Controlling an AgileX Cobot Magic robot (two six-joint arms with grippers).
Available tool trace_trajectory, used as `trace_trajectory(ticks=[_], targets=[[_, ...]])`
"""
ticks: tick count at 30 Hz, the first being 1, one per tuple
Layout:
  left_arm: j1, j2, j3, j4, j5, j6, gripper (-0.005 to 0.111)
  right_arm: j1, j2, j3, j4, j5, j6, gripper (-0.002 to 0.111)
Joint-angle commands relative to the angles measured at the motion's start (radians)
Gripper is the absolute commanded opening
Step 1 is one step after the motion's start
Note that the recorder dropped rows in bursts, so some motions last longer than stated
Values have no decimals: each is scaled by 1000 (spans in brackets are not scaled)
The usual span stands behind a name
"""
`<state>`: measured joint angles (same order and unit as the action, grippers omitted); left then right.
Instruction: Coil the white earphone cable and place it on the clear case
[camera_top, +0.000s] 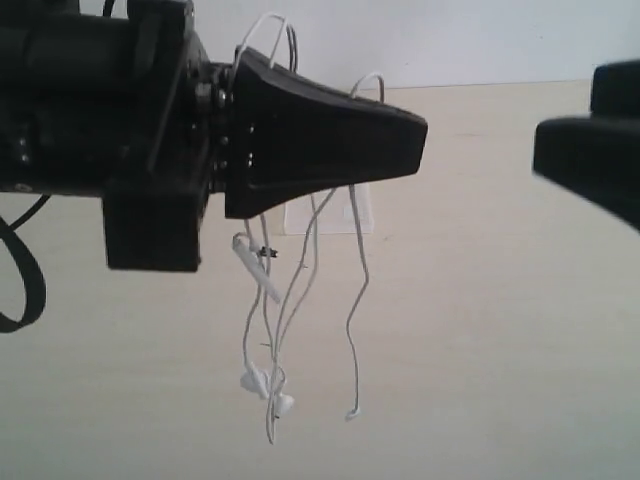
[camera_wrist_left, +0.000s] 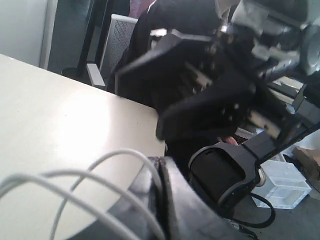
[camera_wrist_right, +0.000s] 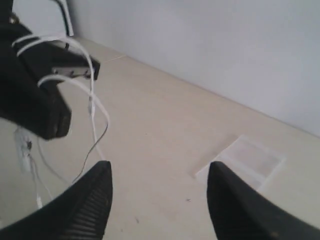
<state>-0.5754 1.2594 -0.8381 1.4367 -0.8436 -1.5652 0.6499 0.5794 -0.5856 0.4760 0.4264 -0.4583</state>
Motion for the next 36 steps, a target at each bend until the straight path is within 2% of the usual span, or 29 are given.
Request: trace_trajectory(ticks=[1,8,10,13,18,20,24,29,36], targets=[[-2,-9,-51,25,17,-1,0,2,-6,84,339,-92,-311,55],[-2,-9,-59,18,129,96,0,2,-6,148,834,-83,-805,56],[-2,-9,-59,-1,171,126,0,2,-5,160,954,-49,-938,62],[-2,-9,-59,-62,211,175,0,2,14,170,1086,-10,-1087,73],[-2,-9,-59,-165,213,275,0,2,98,170,1251,-22,-1300,75],[-2,-9,-59,-203,213,305,0,2,151,170,1268,-24,-1420,75],[-2,-7,-59,-276,213,365,0,2,266,136,1268,-8,-1478,75],[-2,-7,-59,-289,213,381,0,2,386,66,1268,20,-1513,75],[-2,-7,-59,-297,218,413,0,2,424,1,1268,42,-1512,75]])
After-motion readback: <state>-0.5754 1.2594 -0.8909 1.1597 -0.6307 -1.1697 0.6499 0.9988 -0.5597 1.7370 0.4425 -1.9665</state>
